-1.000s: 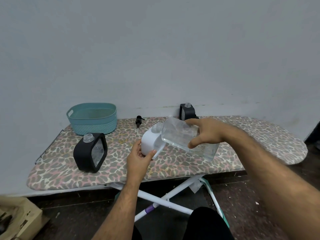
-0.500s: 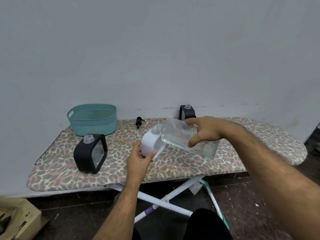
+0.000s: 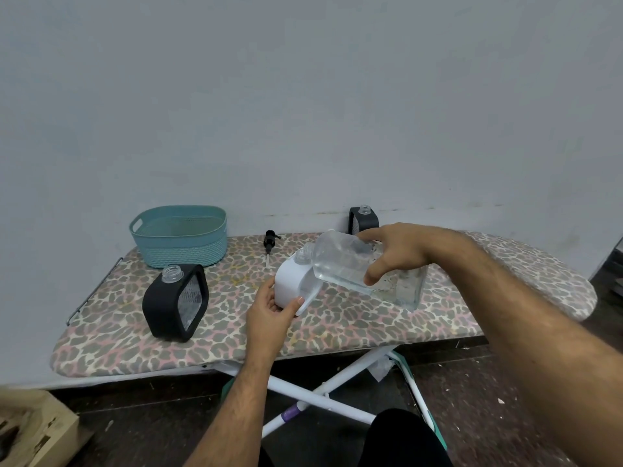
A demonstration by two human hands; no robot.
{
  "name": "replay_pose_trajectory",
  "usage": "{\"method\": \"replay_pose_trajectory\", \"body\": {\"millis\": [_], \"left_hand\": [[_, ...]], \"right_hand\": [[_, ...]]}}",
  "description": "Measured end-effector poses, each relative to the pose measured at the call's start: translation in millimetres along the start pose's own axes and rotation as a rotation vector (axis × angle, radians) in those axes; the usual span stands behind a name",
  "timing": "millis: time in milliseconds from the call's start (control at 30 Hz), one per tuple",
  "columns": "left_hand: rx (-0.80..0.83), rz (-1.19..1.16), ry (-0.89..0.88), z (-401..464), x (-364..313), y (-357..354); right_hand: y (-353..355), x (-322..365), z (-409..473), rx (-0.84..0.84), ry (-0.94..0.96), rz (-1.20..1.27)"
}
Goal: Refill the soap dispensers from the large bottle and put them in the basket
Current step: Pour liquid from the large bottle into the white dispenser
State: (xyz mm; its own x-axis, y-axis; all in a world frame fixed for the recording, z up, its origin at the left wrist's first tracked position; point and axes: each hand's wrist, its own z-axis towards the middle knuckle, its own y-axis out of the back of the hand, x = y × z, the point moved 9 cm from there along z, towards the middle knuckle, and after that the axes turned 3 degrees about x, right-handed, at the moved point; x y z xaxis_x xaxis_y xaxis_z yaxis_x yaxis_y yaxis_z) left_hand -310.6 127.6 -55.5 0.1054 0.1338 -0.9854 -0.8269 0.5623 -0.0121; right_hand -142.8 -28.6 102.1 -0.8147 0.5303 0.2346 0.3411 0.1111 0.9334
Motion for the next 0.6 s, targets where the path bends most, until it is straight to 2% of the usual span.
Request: {"method": "replay_pose_trajectory", "body": {"millis": [600], "left_hand": [[0.003, -0.002, 0.01, 0.8, 3.1, 0.3]], "right_hand": [[3.4, 3.4, 3.9, 0.047, 0.009, 0.015]]}}
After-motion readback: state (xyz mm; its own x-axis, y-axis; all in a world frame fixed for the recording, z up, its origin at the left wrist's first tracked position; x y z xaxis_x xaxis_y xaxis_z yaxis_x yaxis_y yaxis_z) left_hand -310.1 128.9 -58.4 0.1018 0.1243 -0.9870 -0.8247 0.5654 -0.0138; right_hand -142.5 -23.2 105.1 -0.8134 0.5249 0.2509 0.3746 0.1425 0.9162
